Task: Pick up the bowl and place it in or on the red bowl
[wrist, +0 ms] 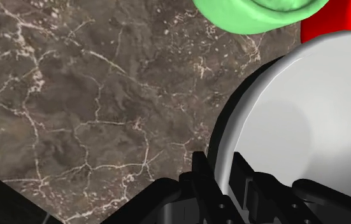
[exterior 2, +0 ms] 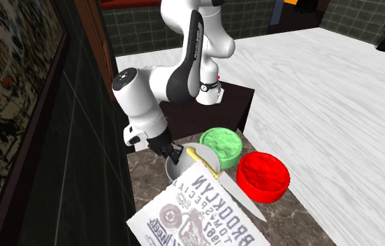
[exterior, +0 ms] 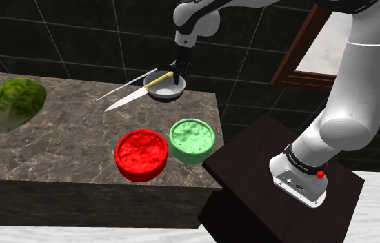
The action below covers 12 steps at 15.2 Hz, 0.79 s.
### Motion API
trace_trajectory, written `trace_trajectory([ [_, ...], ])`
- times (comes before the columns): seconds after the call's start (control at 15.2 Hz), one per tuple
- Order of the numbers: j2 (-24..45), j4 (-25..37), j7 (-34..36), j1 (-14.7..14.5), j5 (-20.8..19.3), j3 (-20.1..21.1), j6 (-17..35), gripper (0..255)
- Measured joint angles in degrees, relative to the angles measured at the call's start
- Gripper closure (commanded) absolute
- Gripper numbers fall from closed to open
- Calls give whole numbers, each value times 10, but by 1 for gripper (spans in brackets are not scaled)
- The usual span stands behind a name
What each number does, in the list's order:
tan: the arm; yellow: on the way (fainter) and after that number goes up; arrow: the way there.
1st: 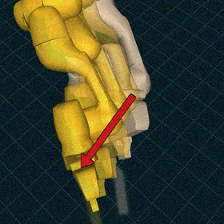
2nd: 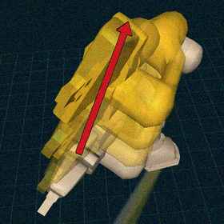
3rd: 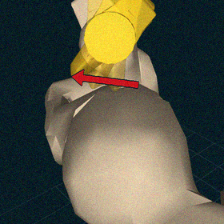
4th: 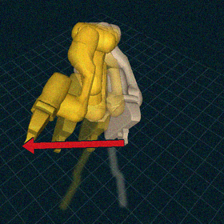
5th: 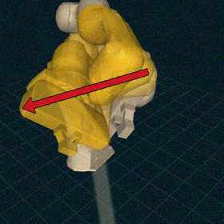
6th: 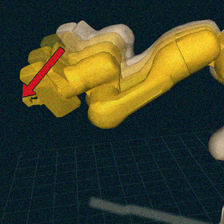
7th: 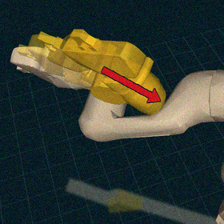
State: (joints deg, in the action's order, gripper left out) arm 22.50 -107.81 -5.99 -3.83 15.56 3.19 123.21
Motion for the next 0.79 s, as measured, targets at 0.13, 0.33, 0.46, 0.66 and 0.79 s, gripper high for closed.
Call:
trace_trajectory([
  [0.13,-8,5,4,0,-2,0,-13,255],
  [0.33,-17,16,8,1,-4,-1,-32,255],
  [0.46,-28,15,10,1,-5,-1,-42,255],
  [0.66,-42,13,18,-2,-6,0,-53,255],
  [0.79,-63,-14,33,-13,-3,7,-42,255],
])
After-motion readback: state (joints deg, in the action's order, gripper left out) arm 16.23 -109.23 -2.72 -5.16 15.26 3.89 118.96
